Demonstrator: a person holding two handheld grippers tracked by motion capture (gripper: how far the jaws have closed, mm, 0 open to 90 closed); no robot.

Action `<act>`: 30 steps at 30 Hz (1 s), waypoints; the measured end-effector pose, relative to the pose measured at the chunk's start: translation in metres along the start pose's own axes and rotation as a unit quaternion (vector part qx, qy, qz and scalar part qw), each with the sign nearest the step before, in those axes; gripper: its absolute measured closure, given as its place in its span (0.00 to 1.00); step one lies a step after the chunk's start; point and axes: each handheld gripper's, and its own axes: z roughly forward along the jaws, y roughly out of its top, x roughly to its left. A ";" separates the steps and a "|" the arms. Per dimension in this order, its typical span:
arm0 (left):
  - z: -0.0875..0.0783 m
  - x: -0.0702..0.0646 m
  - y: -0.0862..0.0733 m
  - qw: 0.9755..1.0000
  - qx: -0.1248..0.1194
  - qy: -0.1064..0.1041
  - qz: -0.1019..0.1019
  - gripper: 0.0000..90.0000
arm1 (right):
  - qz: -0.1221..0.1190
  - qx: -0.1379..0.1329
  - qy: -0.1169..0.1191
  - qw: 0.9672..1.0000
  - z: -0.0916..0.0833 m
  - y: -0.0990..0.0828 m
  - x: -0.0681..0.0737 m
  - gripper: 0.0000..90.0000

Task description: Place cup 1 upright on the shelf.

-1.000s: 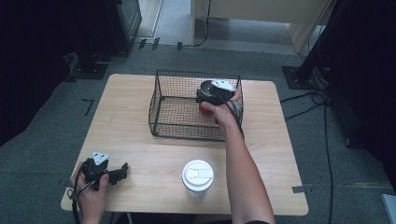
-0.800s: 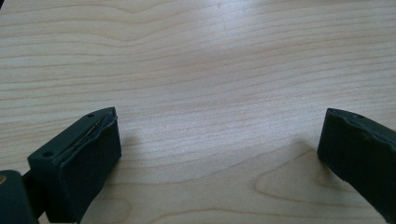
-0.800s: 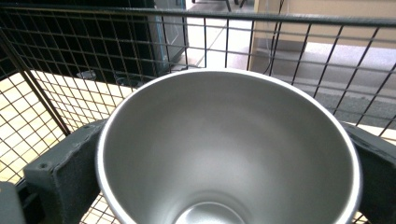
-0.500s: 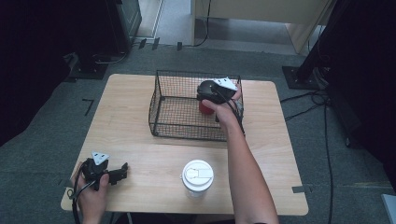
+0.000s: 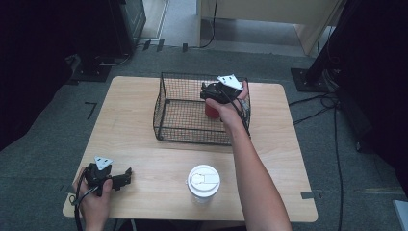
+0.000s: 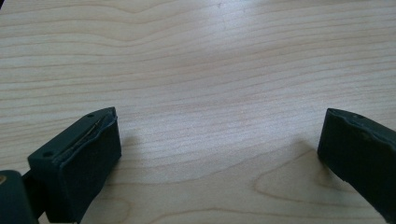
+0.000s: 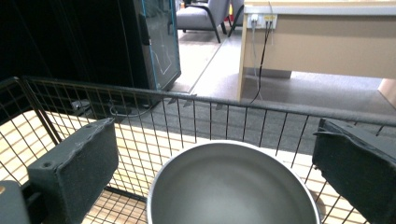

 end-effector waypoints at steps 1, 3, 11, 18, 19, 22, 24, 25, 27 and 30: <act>0.000 0.000 0.000 1.000 0.000 0.000 0.000 0.00 | 0.000 -0.001 0.001 1.000 -0.002 0.002 0.001 0.00; 0.000 0.000 0.000 1.000 0.000 0.000 0.000 0.00 | 0.001 -0.006 0.006 1.000 -0.005 0.005 0.002 0.00; 0.000 0.000 0.000 1.000 0.000 0.000 0.000 0.00 | -0.008 -0.016 0.021 1.000 -0.023 0.014 0.005 0.00; 0.000 0.000 0.000 1.000 0.000 0.000 0.000 0.00 | -0.016 -0.025 0.032 0.999 -0.040 0.018 0.003 0.00; 0.000 0.000 0.000 1.000 0.000 0.000 0.000 0.00 | -0.016 -0.025 0.032 0.999 -0.040 0.018 0.003 0.00; 0.000 0.000 0.000 1.000 0.000 0.000 0.000 0.00 | -0.019 -0.027 0.036 0.999 -0.045 0.020 0.003 0.00; 0.000 0.000 0.000 1.000 0.000 0.000 0.000 0.00 | -0.018 -0.030 0.041 0.999 -0.050 0.020 0.002 0.00; 0.000 0.000 0.000 1.000 0.000 0.000 0.000 0.00 | -0.018 -0.031 0.043 0.998 -0.053 0.021 0.002 0.00; 0.000 0.000 0.000 1.000 0.000 0.000 0.000 0.00 | -0.018 -0.034 0.048 0.998 -0.058 0.021 0.002 0.00; 0.000 0.000 0.000 1.000 0.000 0.000 0.000 0.00 | -0.026 -0.034 0.049 0.998 -0.066 0.018 0.001 0.00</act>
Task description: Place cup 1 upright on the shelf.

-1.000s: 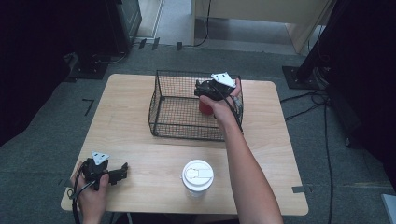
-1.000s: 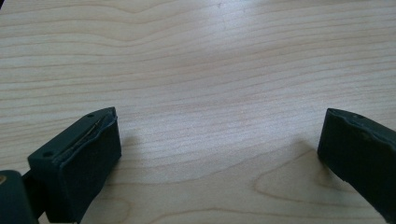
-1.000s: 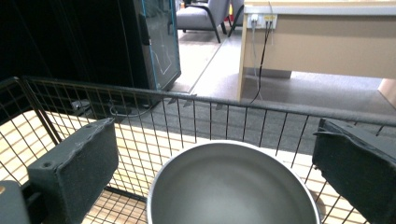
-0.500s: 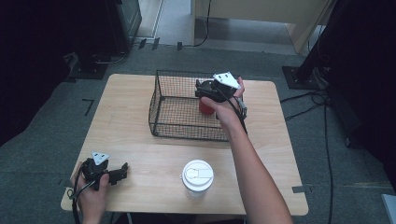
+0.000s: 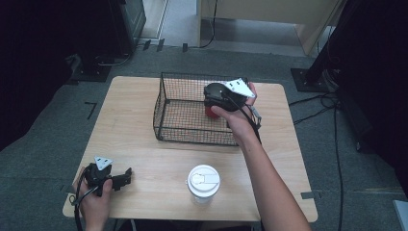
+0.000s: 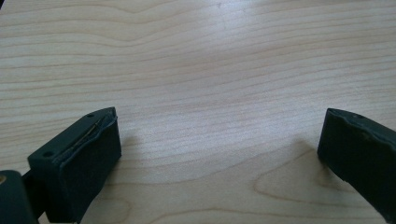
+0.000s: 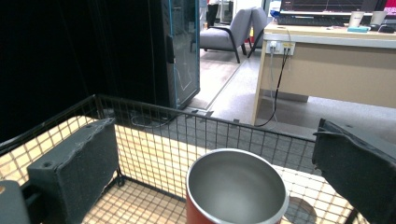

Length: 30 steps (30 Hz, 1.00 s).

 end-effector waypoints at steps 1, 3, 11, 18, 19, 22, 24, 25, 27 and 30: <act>0.000 0.000 0.000 1.000 -0.001 0.000 -0.001 0.00 | 0.000 -0.001 0.001 1.000 -0.003 -0.001 -0.001 0.00; 0.000 0.000 0.000 1.000 -0.001 0.000 -0.001 0.00 | 0.000 -0.001 0.002 1.000 -0.009 -0.002 -0.002 0.00; 0.000 0.000 0.000 1.000 -0.002 0.000 -0.001 0.00 | 0.001 -0.013 0.010 1.000 -0.043 -0.004 -0.004 0.00; 0.000 0.000 0.000 1.000 -0.001 0.000 -0.001 0.00 | -0.001 -0.020 0.021 1.000 -0.073 -0.009 -0.007 0.03; 0.000 0.000 0.000 1.000 -0.001 0.000 -0.001 0.00 | -0.003 -0.022 0.020 1.000 -0.076 -0.010 -0.008 0.04; 0.000 0.000 0.000 1.000 -0.001 0.000 -0.001 0.00 | -0.008 -0.025 0.023 0.999 -0.086 -0.013 -0.010 0.07; 0.000 0.000 0.000 1.000 -0.001 0.000 -0.001 0.00 | -0.007 -0.026 0.030 0.999 -0.094 -0.017 -0.011 0.07; 0.000 0.000 0.000 1.000 -0.001 0.000 0.000 0.00 | -0.007 -0.027 0.033 0.999 -0.097 -0.018 -0.012 0.07; 0.000 0.000 0.000 1.000 -0.001 0.000 -0.001 0.00 | -0.014 -0.028 0.041 0.999 -0.108 -0.023 -0.014 0.07; 0.000 0.000 0.000 1.000 -0.001 0.000 -0.001 0.00 | -0.021 -0.024 0.041 0.999 -0.116 -0.027 -0.016 0.07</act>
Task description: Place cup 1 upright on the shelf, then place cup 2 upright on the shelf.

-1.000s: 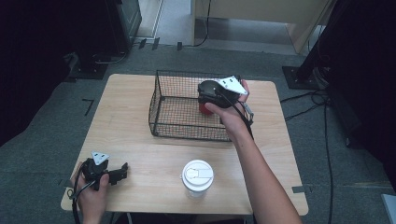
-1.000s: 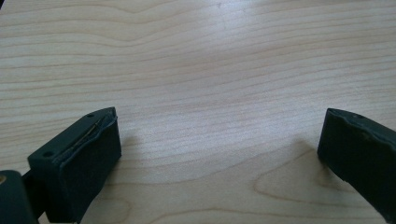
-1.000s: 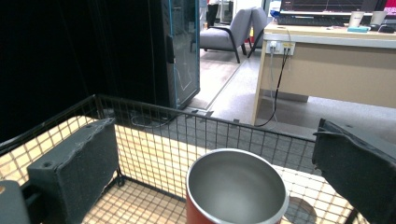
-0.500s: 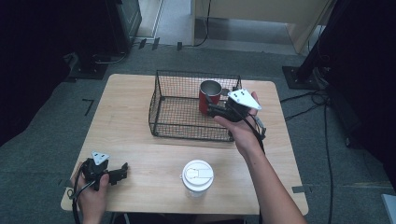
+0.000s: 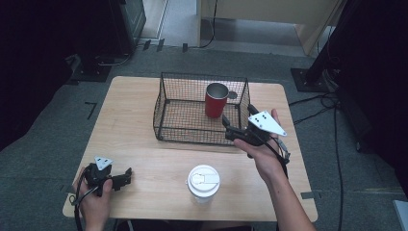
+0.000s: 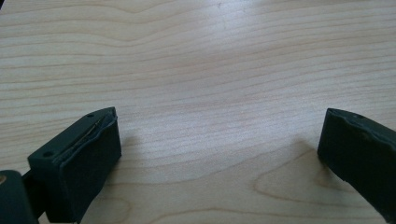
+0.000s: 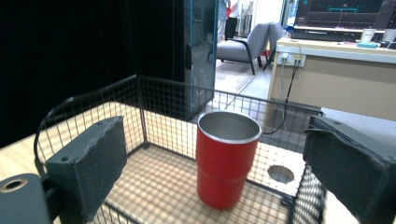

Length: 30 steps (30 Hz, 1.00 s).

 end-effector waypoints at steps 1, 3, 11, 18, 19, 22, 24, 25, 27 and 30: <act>0.000 0.000 0.000 1.000 0.000 0.000 0.000 0.00 | 0.006 0.000 0.001 1.000 -0.004 -0.002 0.000 0.06; 0.000 0.000 0.000 1.000 0.000 0.000 0.000 0.00 | 0.007 0.004 0.009 1.000 -0.014 -0.008 0.000 0.01; 0.000 0.000 0.000 1.000 0.000 0.000 0.000 0.00 | 0.001 0.005 0.016 1.000 -0.038 -0.018 0.000 0.00; 0.000 0.000 0.000 1.000 0.000 0.000 0.000 0.00 | -0.010 0.011 0.028 1.000 -0.060 -0.028 0.002 0.00; 0.000 0.000 0.000 1.000 0.000 0.000 0.000 0.00 | -0.004 0.013 0.029 1.000 -0.066 -0.034 0.002 0.00; 0.000 0.000 0.000 1.000 0.000 0.000 0.000 0.00 | -0.001 0.014 0.028 1.000 -0.070 -0.039 0.002 0.00; 0.000 0.000 0.000 1.000 -0.001 0.000 0.000 0.00 | 0.003 0.017 0.025 1.000 -0.074 -0.045 0.002 0.00; 0.000 0.000 0.000 1.000 -0.001 0.000 0.000 0.00 | 0.005 0.020 0.023 1.000 -0.077 -0.048 0.001 0.00; 0.000 0.000 0.000 1.000 -0.001 0.000 0.000 0.00 | 0.007 0.023 0.022 0.999 -0.082 -0.053 0.001 0.00; 0.000 0.000 0.000 1.000 -0.001 0.000 0.000 0.00 | 0.003 0.029 0.024 0.999 -0.089 -0.062 0.003 0.00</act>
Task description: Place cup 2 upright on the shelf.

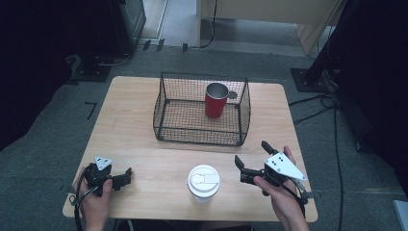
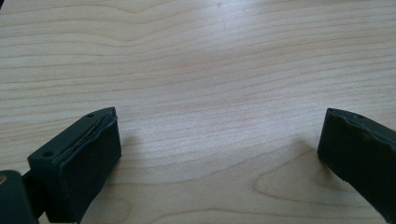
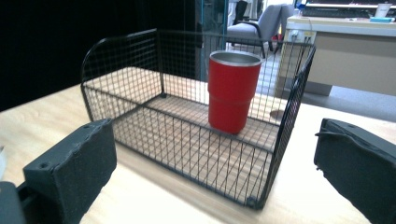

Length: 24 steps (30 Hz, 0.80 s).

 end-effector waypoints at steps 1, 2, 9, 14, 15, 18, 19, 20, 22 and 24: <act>0.000 0.000 0.000 1.000 0.000 0.000 0.000 0.00 | 0.001 0.002 0.002 1.000 -0.002 -0.002 0.001 0.00; 0.000 0.000 0.000 1.000 0.000 0.000 0.000 0.00 | -0.001 0.004 0.006 1.000 -0.004 -0.006 0.003 0.00; 0.000 0.000 0.000 1.000 0.000 0.000 0.000 0.00 | 0.003 0.009 0.021 1.000 -0.017 -0.024 0.018 0.00; 0.001 -0.001 0.001 1.000 0.000 0.000 -0.001 0.00 | 0.008 0.018 0.037 0.999 -0.022 -0.038 0.029 0.00; 0.001 -0.001 0.001 1.000 0.000 0.000 -0.001 0.00 | 0.007 0.019 0.041 0.999 -0.023 -0.040 0.031 0.00; 0.001 -0.001 0.001 1.000 0.000 0.000 -0.001 0.00 | 0.008 0.022 0.056 0.998 -0.027 -0.047 0.039 0.00; 0.001 -0.001 0.001 1.000 0.000 0.000 -0.001 0.00 | 0.008 0.022 0.056 0.998 -0.027 -0.047 0.039 0.00; 0.001 -0.001 0.001 1.000 0.000 0.000 -0.001 0.00 | 0.008 0.022 0.059 0.998 -0.028 -0.048 0.041 0.00; 0.001 -0.001 0.001 1.000 0.000 0.000 -0.001 0.00 | 0.009 0.020 0.068 0.997 -0.031 -0.050 0.046 0.00; 0.001 -0.001 0.001 1.000 0.000 0.000 0.000 0.00 | 0.009 0.019 0.072 0.997 -0.033 -0.051 0.048 0.00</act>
